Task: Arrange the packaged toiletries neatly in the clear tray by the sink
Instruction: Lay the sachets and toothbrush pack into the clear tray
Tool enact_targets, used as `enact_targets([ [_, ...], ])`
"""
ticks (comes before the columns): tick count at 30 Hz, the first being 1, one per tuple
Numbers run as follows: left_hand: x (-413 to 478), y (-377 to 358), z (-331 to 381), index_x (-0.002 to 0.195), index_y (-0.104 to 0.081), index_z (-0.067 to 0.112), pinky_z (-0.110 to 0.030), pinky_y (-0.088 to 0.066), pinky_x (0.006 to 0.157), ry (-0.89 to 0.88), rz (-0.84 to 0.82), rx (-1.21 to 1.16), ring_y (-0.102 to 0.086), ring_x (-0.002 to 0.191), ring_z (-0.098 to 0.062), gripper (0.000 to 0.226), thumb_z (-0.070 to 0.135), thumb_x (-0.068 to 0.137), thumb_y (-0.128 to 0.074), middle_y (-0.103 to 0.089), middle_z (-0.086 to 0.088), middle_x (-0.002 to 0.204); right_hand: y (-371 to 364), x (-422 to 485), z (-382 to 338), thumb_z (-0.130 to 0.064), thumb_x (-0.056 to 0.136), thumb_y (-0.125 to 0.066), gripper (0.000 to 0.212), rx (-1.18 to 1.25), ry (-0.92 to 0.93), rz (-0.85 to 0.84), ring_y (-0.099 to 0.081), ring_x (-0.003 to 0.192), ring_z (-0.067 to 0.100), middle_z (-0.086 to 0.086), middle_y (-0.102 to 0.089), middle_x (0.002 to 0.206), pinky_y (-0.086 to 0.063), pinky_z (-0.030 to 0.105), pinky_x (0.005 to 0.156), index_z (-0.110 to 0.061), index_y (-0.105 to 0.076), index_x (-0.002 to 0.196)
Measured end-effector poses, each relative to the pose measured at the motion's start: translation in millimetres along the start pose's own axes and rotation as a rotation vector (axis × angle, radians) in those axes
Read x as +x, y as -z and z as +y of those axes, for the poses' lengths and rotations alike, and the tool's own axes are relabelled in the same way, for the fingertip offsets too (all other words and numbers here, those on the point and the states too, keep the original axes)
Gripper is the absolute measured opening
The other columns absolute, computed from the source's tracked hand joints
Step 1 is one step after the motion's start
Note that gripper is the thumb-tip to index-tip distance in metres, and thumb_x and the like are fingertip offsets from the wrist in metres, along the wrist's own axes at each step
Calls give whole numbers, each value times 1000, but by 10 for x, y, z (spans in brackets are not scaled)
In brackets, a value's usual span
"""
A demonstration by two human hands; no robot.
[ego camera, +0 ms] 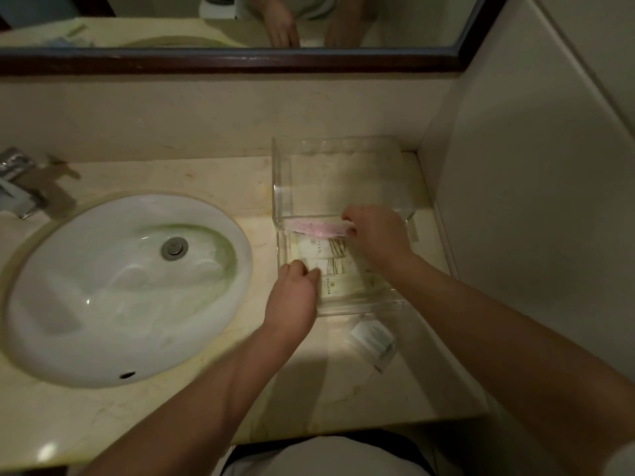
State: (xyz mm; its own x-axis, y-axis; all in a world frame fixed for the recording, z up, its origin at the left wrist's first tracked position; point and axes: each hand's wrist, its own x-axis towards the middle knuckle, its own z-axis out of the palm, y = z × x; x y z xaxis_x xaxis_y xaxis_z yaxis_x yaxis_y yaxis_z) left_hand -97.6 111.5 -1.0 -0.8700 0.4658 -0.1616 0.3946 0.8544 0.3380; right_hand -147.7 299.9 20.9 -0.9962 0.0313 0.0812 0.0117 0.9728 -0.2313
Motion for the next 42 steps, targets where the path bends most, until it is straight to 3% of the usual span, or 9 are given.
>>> enact_targets([
  [5,15,12,4,122,-58,10,-39,-48,86,5,-4,-1,-47,101,-29,51,-8,75,-50,-51,-9,106,-111,-266,255,-30,87,-59,18,-78,-160,69,-60,90,24,2,-70,97,-44,35,73,-22,-70,98],
  [10,-1,29,10,125,-57,11,-38,-47,88,-3,-20,2,-46,103,-29,55,-9,74,-49,-51,-10,108,-116,-307,387,-25,89,-56,22,37,-233,26,-62,80,24,5,-70,92,-49,33,68,-24,-74,102],
  [16,-27,32,-2,121,-59,9,-37,-48,84,-11,-9,9,-48,99,-28,49,-6,75,-53,-52,-9,105,-135,-194,409,-15,91,-54,29,230,-312,-6,-64,101,25,7,-70,112,-48,31,84,-18,-71,114],
  [22,-61,46,-7,126,-56,10,-35,-46,86,-13,-4,-10,-48,103,-29,52,-4,76,-55,-52,-9,110,-154,-288,386,-22,78,-64,18,-38,-151,205,-59,85,27,1,-71,92,-41,34,69,-21,-75,93],
  [34,-124,17,-36,131,-55,12,-36,-43,94,-63,-11,-37,-46,112,-30,53,1,79,-54,-52,-11,122,-211,-238,307,-27,90,-57,24,-36,-94,112,-61,83,25,3,-74,93,-46,32,69,-23,-76,103],
  [39,-125,32,-47,128,-57,10,-37,-45,94,-91,-13,-20,-47,112,-32,50,4,78,-58,-54,-12,121,-132,-255,282,-26,91,-55,25,91,-120,21,-61,93,24,3,-71,103,-49,34,77,-24,-72,110],
  [42,-157,28,-26,124,-60,9,-38,-47,91,-124,19,-37,-51,107,-33,48,5,76,-61,-57,-12,116,-36,-398,309,-25,88,-61,26,184,-167,59,-63,94,25,6,-70,105,-50,35,79,-20,-71,111],
])
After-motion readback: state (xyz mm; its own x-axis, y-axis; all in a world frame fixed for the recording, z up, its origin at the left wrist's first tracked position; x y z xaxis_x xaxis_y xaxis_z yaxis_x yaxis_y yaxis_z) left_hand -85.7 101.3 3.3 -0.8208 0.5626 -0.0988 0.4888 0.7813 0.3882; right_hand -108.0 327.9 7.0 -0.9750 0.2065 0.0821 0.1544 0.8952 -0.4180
